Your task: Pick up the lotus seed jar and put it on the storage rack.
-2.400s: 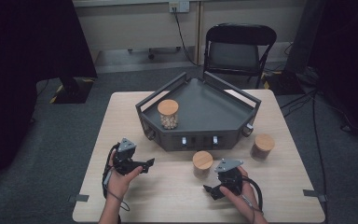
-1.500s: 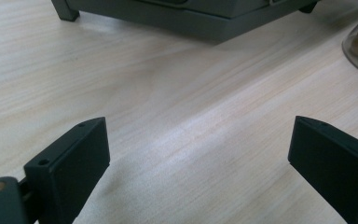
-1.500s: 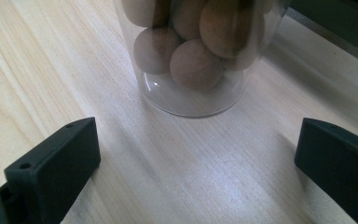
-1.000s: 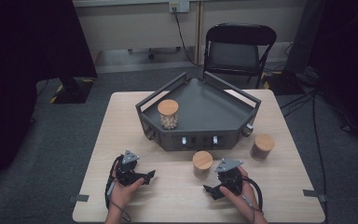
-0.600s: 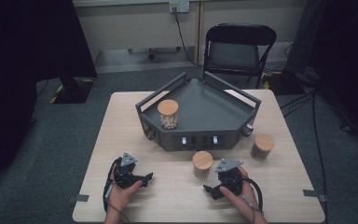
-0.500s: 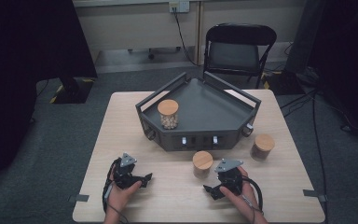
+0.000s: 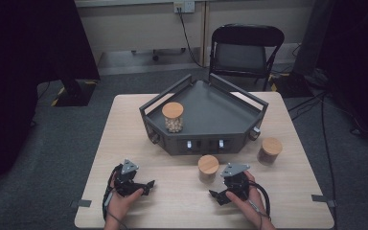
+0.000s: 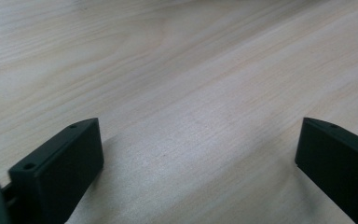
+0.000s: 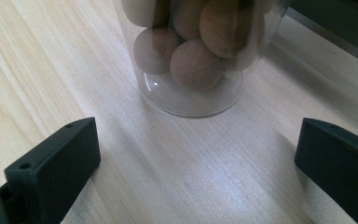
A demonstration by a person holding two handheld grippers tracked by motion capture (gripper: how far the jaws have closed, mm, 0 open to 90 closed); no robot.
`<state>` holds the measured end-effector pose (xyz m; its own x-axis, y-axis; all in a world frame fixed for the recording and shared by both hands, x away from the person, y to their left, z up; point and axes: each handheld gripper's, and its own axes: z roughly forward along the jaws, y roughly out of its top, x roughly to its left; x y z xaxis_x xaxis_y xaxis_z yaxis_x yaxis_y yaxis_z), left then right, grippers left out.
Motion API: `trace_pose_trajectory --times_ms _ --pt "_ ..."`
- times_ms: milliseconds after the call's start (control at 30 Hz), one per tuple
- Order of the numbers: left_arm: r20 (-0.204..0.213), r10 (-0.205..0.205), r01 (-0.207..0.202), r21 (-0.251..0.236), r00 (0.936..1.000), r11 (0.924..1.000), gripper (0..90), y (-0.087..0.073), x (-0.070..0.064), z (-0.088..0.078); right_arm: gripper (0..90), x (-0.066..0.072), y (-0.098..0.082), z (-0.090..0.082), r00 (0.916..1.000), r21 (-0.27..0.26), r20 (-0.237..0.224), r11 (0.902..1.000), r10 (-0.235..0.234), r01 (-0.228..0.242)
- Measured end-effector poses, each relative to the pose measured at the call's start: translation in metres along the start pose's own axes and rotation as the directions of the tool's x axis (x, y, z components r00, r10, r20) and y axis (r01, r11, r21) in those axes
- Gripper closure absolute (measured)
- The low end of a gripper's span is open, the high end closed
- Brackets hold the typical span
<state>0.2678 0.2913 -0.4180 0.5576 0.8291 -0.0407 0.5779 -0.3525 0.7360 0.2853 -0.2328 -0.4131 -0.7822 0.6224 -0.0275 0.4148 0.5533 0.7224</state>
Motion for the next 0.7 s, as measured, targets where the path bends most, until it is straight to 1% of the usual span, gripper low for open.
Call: trace_pose_trajectory --times_ms 33,67,100,133,267,700 --pt "-0.004 0.006 -0.006 0.002 1.0000 1.0000 0.3 0.0003 -0.0010 0.0001 0.0 0.0000 0.0000 0.0000 1.0000 0.000 0.000 1.0000 0.000 0.000" --pt "-0.010 0.021 -0.021 0.006 0.9997 0.9998 0.3 0.0006 -0.0029 0.0005 0.0 0.0000 0.0000 0.0000 1.0000 0.000 0.000 1.0000 0.000 0.000" --pt "-0.010 0.021 -0.021 0.006 0.9997 0.9998 0.3 0.0006 -0.0029 0.0005 0.0 0.0000 0.0000 0.0000 1.0000 0.000 0.000 1.0000 0.000 0.000" --pt "-0.011 0.035 -0.035 0.007 0.9993 0.9994 0.3 -0.0001 -0.0032 0.0003 0.0 0.0000 0.0000 0.0000 1.0000 0.000 0.000 1.0000 0.000 0.000" --pt "-0.020 0.035 -0.035 0.009 0.9992 0.9993 0.1 0.0003 -0.0055 0.0008 0.0 0.0000 0.0000 0.0000 1.0000 0.000 0.000 1.0000 0.000 0.000" --pt "-0.023 0.033 -0.032 0.006 0.9992 0.9995 0.1 0.0017 -0.0041 0.0029 0.0 0.0000 0.0003 0.0000 1.0000 0.001 0.000 1.0000 0.000 0.000"
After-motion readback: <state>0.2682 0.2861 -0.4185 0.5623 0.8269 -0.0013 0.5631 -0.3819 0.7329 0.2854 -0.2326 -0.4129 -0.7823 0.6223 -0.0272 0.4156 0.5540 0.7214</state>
